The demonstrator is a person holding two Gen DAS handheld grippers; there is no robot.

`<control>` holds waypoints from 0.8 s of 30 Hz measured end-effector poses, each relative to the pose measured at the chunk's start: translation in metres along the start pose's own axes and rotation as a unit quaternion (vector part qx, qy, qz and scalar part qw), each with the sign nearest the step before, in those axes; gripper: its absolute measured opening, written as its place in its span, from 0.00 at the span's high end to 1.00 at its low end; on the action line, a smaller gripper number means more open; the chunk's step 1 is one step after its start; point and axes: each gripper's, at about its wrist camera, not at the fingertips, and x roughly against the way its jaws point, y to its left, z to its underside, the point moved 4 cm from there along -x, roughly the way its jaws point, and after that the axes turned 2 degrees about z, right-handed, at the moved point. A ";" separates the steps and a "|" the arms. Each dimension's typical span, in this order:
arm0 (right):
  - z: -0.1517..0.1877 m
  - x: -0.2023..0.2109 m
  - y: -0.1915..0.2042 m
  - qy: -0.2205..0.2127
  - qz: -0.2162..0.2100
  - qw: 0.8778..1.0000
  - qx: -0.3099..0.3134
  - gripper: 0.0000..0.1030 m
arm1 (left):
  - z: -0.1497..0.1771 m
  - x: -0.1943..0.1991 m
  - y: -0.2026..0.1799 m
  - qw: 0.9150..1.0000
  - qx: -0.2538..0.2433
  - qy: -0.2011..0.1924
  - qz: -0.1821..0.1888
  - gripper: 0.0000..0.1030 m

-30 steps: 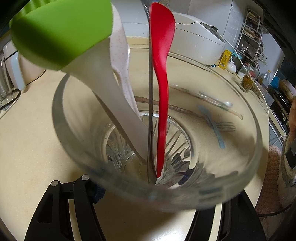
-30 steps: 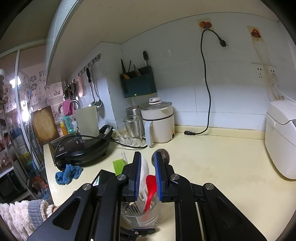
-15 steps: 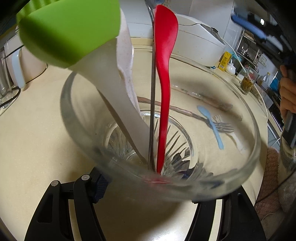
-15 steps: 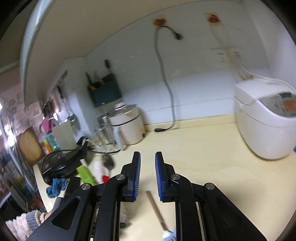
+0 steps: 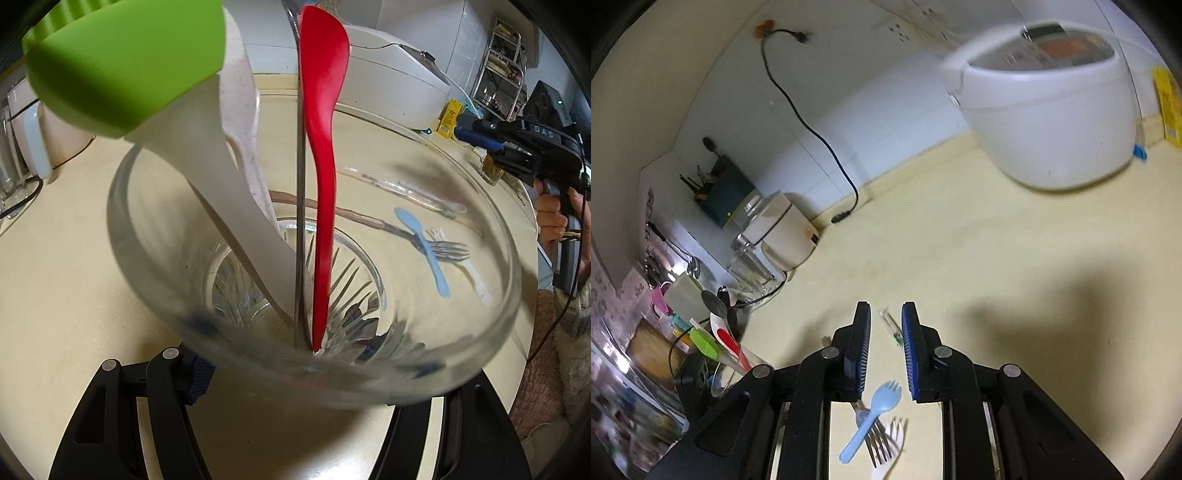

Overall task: Organize utensils
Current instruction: 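Move the right gripper back over the light-blue spork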

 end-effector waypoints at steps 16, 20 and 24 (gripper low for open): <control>0.027 -0.029 0.015 0.076 0.008 0.996 0.038 0.81 | -0.001 -0.002 -0.001 1.000 -0.001 0.001 -0.001 0.32; 0.044 -0.031 0.024 0.095 0.017 0.993 0.070 0.81 | 0.000 -0.001 0.000 1.000 0.001 0.000 0.000 0.32; 0.057 -0.030 0.038 0.103 0.010 0.989 0.104 0.81 | 0.001 -0.001 0.000 1.000 0.002 0.000 0.002 0.31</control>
